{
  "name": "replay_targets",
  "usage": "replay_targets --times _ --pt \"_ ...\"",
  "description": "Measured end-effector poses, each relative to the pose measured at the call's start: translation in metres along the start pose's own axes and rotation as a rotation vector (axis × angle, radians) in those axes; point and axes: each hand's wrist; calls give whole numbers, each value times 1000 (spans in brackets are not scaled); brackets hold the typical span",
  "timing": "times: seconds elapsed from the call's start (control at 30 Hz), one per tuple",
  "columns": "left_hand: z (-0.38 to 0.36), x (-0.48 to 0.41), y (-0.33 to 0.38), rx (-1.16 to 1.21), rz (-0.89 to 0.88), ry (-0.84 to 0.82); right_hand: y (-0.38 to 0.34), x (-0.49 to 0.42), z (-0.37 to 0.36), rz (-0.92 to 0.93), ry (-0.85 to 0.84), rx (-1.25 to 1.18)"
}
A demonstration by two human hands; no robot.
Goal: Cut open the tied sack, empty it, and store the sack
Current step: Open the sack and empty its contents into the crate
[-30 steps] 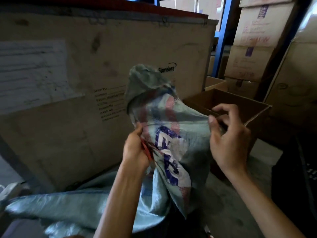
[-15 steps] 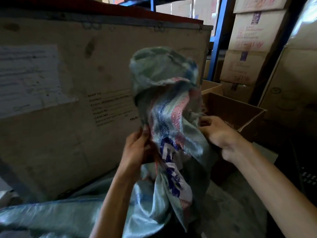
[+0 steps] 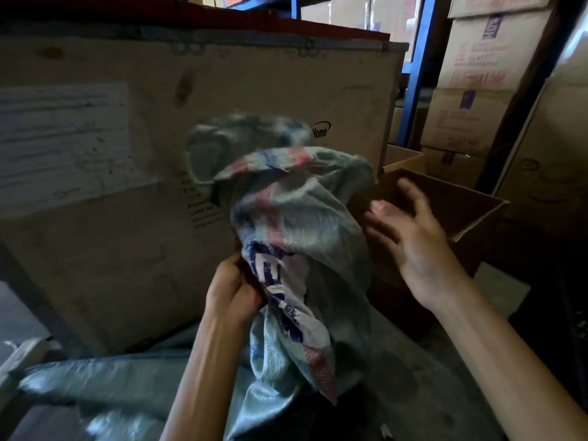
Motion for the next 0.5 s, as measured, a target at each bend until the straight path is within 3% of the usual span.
replay_targets --times 0.07,0.13,0.2,0.27,0.37,0.43,0.5 --pt "-6 7 -3 3 -45 -12 12 10 -6 -66 -86 181" --pt "-12 11 0 72 -122 -32 25 20 -15 0 -93 314" --pt "-15 14 4 140 -187 -93 35 23 -22 198 90 459" --pt "-17 19 5 167 -160 -195 37 17 -29 357 246 449" --pt "-25 22 -4 -117 -202 -179 31 1 -39 399 259 383" --pt "-32 23 -10 -450 -298 -156 29 -3 -44 433 216 486" --pt "-34 22 -15 -562 -337 -143 29 -4 -48 517 195 679"
Point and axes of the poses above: each hand's wrist, its own x-axis away from the middle knuckle, its own z-axis out of the back of the hand, y = z × x, and after that the axes turned 6 degrees about -z, right-handed
